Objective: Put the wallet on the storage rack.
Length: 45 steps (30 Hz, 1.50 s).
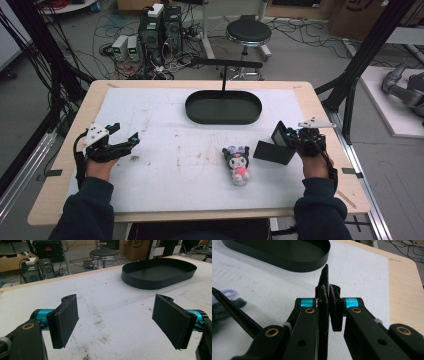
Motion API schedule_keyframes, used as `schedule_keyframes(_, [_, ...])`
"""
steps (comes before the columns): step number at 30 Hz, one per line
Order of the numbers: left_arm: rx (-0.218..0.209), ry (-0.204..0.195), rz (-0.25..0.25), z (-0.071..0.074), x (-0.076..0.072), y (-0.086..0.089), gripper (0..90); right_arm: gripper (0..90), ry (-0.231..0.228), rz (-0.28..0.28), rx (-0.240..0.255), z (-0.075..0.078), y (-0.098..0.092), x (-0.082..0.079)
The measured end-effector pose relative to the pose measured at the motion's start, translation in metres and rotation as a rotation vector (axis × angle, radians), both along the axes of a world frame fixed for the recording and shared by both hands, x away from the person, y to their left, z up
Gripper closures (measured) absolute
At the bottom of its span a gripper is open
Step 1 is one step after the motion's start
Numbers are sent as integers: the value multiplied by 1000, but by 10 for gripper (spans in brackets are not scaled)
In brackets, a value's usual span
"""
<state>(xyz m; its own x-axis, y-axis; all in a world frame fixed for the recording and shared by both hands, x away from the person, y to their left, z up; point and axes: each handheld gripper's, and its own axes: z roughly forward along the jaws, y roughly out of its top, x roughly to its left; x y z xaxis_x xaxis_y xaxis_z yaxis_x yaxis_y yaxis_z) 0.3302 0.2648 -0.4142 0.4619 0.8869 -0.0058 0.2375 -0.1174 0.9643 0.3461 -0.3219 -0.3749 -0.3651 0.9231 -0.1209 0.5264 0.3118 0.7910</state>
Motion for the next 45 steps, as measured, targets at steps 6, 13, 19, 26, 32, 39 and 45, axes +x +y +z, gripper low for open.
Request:
schedule_keyframes(6, [-1,-2,-3,0,0,0,207,519,-103,59,43,4,-9,-7])
schedule_keyframes(13, [-3,-2,-5,0,0,0,207,230,-154,210,79,4,-22,-19])
schedule_keyframes(19, [-5,-7,-7,1,0,0,207,208,-148,283,110,-6,-23,-34])
schedule_keyframes(26, [-9,-9,-9,1,-1,0,207,206,-126,300,104,-15,-18,-34])
schedule_keyframes(32, [1,-6,-15,1,-1,-1,207,206,-109,301,74,-22,-13,-31])
schedule_keyframes(39, [5,-4,-20,0,-1,-4,207,275,-66,289,65,-36,-7,-23])
schedule_keyframes(45, [3,-4,-15,0,-1,-3,207,525,-32,286,102,-36,-10,-21])
